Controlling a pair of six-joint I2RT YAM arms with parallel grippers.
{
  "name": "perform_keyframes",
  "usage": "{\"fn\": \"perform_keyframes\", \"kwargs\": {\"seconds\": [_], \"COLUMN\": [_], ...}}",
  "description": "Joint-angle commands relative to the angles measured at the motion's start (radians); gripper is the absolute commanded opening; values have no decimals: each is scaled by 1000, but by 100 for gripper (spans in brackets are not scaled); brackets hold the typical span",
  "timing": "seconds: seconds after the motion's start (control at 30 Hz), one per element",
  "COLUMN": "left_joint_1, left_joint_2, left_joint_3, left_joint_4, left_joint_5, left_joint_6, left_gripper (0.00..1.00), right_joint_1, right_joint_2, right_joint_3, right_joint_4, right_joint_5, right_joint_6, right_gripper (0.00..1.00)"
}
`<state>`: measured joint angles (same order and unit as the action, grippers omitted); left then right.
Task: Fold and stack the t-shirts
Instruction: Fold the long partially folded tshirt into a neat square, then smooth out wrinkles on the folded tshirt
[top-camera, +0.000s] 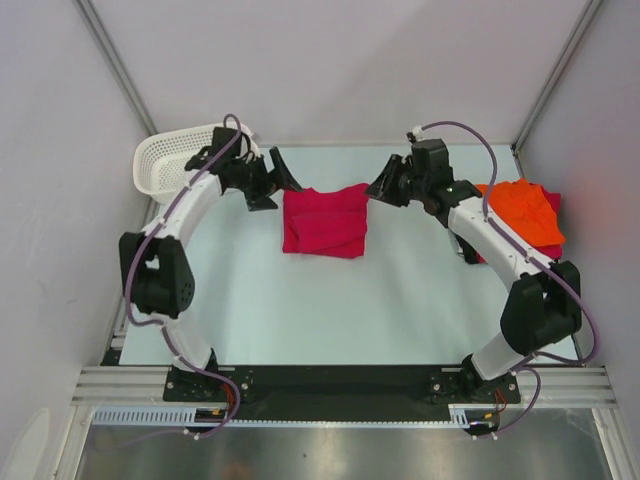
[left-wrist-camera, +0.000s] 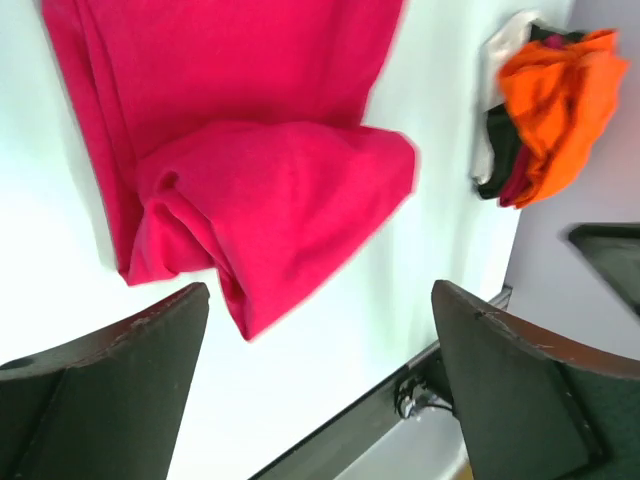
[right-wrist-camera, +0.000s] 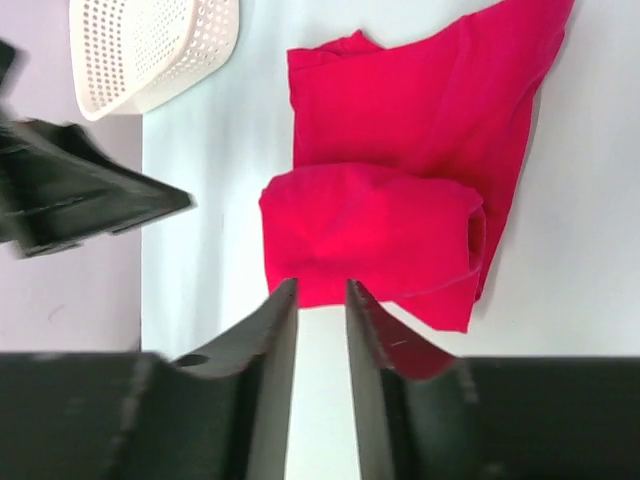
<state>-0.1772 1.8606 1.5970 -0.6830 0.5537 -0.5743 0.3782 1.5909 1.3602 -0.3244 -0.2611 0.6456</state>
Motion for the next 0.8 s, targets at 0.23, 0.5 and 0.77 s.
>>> {"fn": "perform_keyframes", "kwargs": {"seconds": [0.23, 0.5, 0.77], "left_joint_1": [5, 10, 38], "left_joint_2": [-181, -176, -189], "left_joint_3": [-137, -154, -161], "left_joint_4": [-23, -47, -72], "left_joint_5": [-107, -124, -147], "left_joint_6": [129, 140, 156], "left_gripper": [93, 92, 92], "right_joint_1": [128, 249, 260], "right_joint_2": [73, 243, 418], "right_joint_3": [-104, -73, 135], "right_joint_4": [-53, -22, -97], "right_joint_5": [-225, -265, -120], "right_joint_6": [-47, -61, -113], "right_gripper": [0, 0, 0]}}
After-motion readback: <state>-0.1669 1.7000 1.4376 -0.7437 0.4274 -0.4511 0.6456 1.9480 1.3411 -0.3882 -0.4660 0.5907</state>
